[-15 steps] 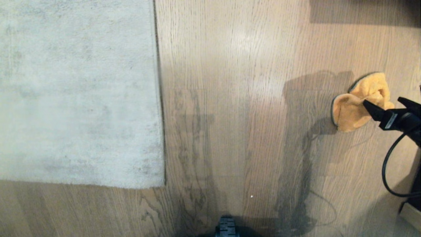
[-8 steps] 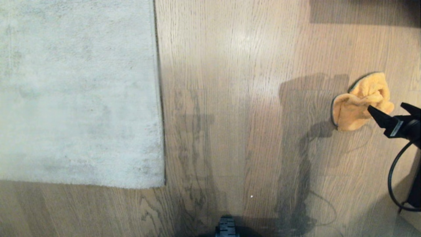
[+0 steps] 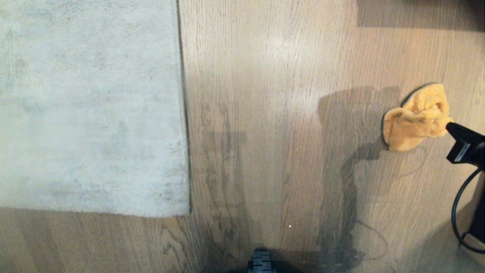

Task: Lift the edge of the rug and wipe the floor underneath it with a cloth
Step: Put down the rag

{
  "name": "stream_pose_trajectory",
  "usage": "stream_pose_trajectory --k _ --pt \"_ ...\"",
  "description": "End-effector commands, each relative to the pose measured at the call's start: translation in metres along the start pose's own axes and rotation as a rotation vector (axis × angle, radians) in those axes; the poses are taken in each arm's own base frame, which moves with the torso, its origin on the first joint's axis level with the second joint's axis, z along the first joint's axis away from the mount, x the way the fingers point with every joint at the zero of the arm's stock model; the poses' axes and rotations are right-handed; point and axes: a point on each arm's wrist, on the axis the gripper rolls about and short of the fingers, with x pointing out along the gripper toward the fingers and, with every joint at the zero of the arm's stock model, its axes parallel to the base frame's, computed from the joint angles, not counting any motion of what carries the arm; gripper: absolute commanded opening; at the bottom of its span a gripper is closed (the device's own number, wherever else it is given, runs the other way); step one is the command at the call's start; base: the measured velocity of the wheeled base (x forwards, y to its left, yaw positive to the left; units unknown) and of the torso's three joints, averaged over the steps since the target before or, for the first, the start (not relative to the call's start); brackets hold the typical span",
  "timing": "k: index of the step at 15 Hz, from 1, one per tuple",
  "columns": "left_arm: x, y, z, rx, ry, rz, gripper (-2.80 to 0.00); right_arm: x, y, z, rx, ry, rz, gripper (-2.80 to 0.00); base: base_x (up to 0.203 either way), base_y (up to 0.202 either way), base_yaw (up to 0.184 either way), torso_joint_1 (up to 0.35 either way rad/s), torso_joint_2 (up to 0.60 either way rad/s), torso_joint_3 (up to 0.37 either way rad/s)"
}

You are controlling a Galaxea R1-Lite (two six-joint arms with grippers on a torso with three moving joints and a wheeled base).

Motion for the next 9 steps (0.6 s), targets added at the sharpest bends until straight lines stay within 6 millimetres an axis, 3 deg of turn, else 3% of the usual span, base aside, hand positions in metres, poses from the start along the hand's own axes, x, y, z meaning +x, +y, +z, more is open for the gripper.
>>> stream_pose_trajectory --k 1,9 --pt "0.000 0.000 0.000 0.000 -0.001 0.001 -2.80 -0.003 0.000 0.005 -0.005 -0.022 0.000 -2.80 0.000 0.000 0.000 0.000 0.00 0.000" --pt "0.000 0.000 0.000 0.000 -0.001 0.001 -2.80 -0.013 0.002 0.004 -0.003 -0.012 0.002 -2.80 0.000 0.000 0.000 0.000 0.00 0.000"
